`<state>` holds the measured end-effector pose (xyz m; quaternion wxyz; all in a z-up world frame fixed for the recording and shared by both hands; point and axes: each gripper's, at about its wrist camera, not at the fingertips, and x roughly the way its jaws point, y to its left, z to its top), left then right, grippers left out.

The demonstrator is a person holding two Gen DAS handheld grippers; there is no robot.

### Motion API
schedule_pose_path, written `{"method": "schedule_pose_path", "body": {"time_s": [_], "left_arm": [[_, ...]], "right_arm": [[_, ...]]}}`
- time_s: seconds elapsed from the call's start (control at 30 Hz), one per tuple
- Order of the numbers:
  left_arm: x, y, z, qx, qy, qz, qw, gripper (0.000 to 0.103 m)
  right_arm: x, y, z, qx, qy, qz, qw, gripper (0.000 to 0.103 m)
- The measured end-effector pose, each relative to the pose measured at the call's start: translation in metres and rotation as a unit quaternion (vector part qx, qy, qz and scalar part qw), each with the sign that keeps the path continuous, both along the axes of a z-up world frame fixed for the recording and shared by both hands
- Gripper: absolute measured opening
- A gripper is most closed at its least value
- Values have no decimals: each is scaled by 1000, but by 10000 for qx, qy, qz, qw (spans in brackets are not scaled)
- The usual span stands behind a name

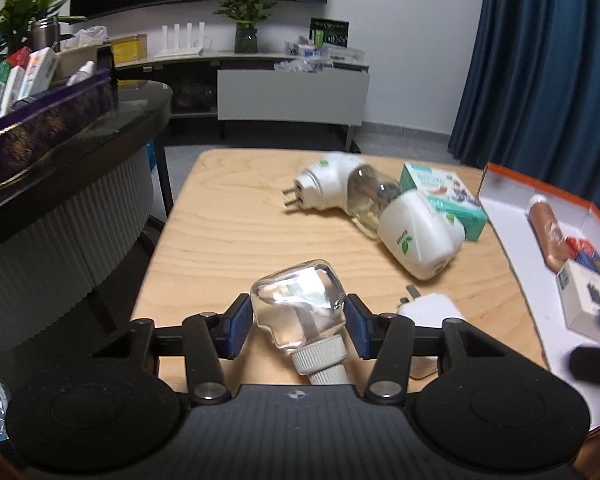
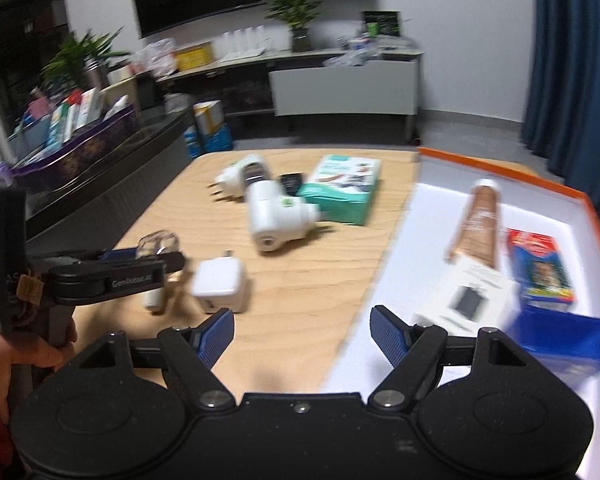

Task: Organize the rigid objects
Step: 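Grasp the clear glass refill bottle with the left gripper, then grasp the white plug-in heater with the right gripper while the left gripper holds the bottle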

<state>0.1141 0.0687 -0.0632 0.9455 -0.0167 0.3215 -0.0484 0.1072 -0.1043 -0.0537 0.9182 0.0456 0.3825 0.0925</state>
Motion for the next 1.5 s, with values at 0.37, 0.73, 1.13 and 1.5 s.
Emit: {"method": "schedule_pose_path", "body": {"time_s": [0.37, 0.73, 1.13, 1.5], "left_arm": [[-11, 19, 14, -239, -273, 118, 9993, 50], [-15, 27, 16, -451, -361, -7, 9983, 50], [-9, 29, 8, -644, -288, -183, 9973, 50], [-4, 35, 1, -858, -243, -251, 9957, 50]], "right_arm": [[59, 39, -23, 149, 427, 302, 9985, 89], [86, 49, -11, -263, -89, -3, 9996, 89], [158, 65, -56, -1570, -139, 1180, 9804, 94], [189, 88, -56, -1504, 74, 1035, 9832, 99]]}}
